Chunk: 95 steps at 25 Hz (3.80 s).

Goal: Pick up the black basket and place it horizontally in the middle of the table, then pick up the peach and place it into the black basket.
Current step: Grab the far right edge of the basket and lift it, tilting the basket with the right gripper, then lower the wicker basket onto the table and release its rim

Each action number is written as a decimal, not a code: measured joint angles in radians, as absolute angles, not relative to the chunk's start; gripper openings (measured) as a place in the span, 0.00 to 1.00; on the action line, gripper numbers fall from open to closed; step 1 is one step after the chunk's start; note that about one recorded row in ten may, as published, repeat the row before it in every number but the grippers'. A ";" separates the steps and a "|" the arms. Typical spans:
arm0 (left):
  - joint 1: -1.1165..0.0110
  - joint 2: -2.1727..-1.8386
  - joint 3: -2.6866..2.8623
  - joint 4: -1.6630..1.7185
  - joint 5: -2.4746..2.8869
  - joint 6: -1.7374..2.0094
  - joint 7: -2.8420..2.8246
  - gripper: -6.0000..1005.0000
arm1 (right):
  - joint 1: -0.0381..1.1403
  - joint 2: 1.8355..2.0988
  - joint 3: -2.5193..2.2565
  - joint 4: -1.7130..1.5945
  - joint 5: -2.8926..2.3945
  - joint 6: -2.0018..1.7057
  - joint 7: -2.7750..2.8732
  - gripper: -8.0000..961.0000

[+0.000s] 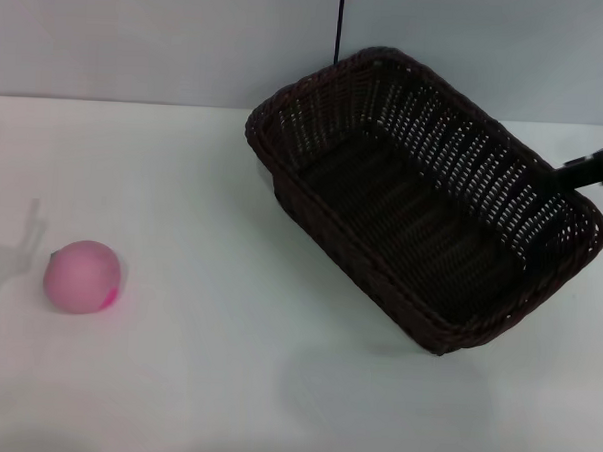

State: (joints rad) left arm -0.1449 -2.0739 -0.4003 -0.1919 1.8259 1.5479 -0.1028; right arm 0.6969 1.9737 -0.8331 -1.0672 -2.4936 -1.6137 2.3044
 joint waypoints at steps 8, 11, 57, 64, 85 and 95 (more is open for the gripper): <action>-0.136 -2.072 -0.400 -0.191 1.827 1.548 -0.103 0.82 | 0.691 2.021 -0.890 -0.999 -2.498 -1.448 2.291 0.62; -0.132 -2.072 -0.400 -0.190 1.827 1.549 -0.103 0.82 | 0.686 2.025 -0.894 -0.984 -2.497 -1.406 2.278 0.62; -0.102 -2.070 -0.405 -0.181 1.821 1.574 -0.103 0.78 | 0.507 2.074 -1.093 -1.467 -2.266 -1.726 1.508 0.18; -0.095 -2.071 -0.403 -0.181 1.821 1.577 -0.103 0.78 | 0.500 2.070 -1.092 -1.414 -2.204 -1.715 1.392 0.18; -0.086 -2.067 -0.400 -0.181 1.828 1.597 -0.100 0.77 | 0.579 2.062 -1.079 -1.139 -2.201 -1.472 1.250 0.18; -0.083 -2.066 -0.400 -0.181 1.829 1.597 -0.100 0.76 | 0.598 2.069 -1.083 -1.038 -2.197 -1.417 1.168 0.19</action>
